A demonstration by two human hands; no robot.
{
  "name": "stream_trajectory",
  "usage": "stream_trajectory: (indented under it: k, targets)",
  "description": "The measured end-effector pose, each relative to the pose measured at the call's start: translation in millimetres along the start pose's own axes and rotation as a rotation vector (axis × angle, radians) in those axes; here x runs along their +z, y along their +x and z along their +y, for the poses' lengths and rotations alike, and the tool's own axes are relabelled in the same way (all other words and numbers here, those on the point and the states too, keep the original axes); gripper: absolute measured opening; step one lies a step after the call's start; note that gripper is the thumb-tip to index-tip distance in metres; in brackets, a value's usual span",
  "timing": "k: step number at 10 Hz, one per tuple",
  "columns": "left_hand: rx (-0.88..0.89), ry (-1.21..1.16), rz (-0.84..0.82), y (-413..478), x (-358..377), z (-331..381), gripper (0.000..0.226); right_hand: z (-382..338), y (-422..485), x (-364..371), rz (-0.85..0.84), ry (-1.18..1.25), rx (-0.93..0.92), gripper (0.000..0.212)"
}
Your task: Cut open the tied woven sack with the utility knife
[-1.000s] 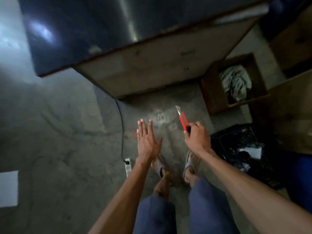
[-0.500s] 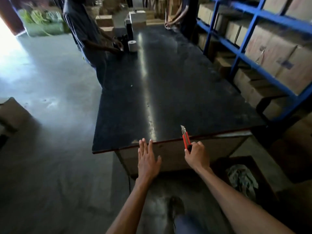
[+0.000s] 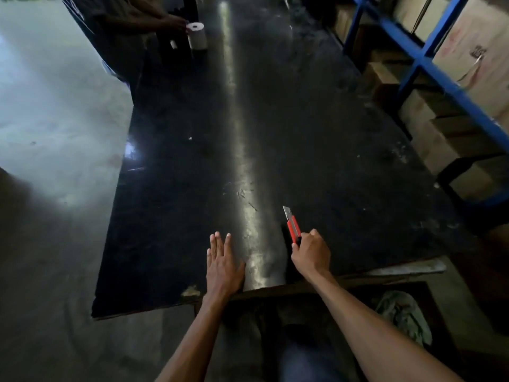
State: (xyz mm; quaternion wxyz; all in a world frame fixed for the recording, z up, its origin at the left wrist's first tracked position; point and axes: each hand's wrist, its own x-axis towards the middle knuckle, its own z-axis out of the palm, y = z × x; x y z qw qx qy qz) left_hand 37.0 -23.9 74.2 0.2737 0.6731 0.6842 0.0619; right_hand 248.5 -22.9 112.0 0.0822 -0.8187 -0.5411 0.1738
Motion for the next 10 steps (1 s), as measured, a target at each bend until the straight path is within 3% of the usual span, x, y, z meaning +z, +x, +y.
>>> stream_trajectory:
  k: [2,5,8,10]
  targets:
    - [-0.073,0.046,0.025,85.1,34.4,6.3,0.076,-6.5,86.3,25.6,-0.069,-0.058,0.056,0.027]
    - [-0.073,0.176,0.083,106.9,74.5,-7.5,0.070,-4.2,118.3,57.3,-0.097,-0.099,0.072,0.035]
    - [-0.076,0.142,-0.166,104.2,38.4,0.8,0.077,-12.5,103.0,37.2,-0.142,-0.069,0.078,0.038]
    - [-0.056,0.122,-0.083,30.7,-7.0,12.2,0.082,0.6,21.3,14.5,-0.145,-0.158,-0.078,0.069]
